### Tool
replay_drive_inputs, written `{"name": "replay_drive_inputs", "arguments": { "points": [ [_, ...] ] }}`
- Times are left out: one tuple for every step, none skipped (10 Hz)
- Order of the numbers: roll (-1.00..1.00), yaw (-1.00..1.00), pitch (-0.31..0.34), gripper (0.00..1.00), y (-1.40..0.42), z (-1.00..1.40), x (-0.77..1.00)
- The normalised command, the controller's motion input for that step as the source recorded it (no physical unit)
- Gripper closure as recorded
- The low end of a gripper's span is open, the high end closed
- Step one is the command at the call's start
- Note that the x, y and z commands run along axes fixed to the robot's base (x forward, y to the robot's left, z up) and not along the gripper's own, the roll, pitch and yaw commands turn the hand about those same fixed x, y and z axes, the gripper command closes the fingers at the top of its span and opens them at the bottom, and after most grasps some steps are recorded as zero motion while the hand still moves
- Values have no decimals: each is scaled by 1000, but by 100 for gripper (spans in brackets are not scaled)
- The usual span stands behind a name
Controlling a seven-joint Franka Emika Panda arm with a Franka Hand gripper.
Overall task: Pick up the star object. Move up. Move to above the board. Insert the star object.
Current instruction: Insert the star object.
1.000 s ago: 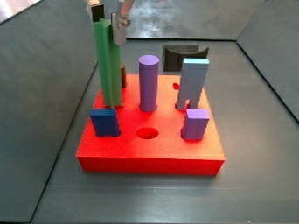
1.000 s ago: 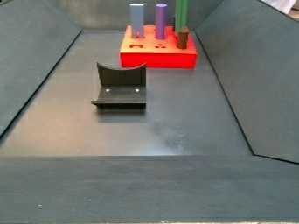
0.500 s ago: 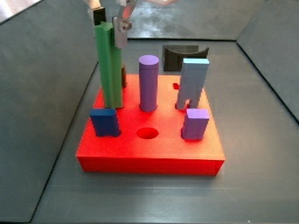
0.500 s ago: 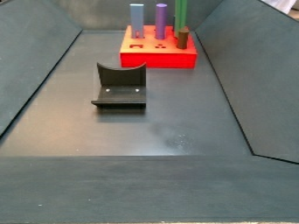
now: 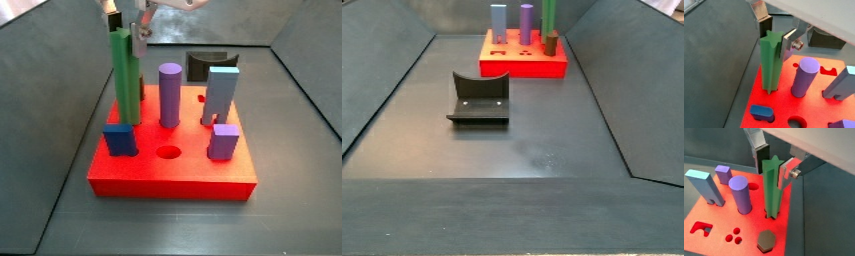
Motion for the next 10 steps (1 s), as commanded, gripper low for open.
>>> {"name": "replay_drive_inputs", "arguments": {
  "points": [
    [-84, -71, -54, 100, -46, -306, 146],
    [-87, -117, -46, 100, 0, -291, 126],
    [-129, -140, -73, 100, 0, -311, 143],
    [-144, -260, -90, 100, 0, -403, 11],
    [-139, -271, -84, 100, 0, -329, 0],
    [-51, -189, 0, 100, 0, -317, 0],
    [0, -209, -187, 100, -89, -854, -309],
    [-51, -326, -129, 100, -280, -931, -349],
    [-54, -349, -100, 100, -289, -966, -414],
    [-100, -326, -121, 100, -54, -900, -440]
  ]
}}
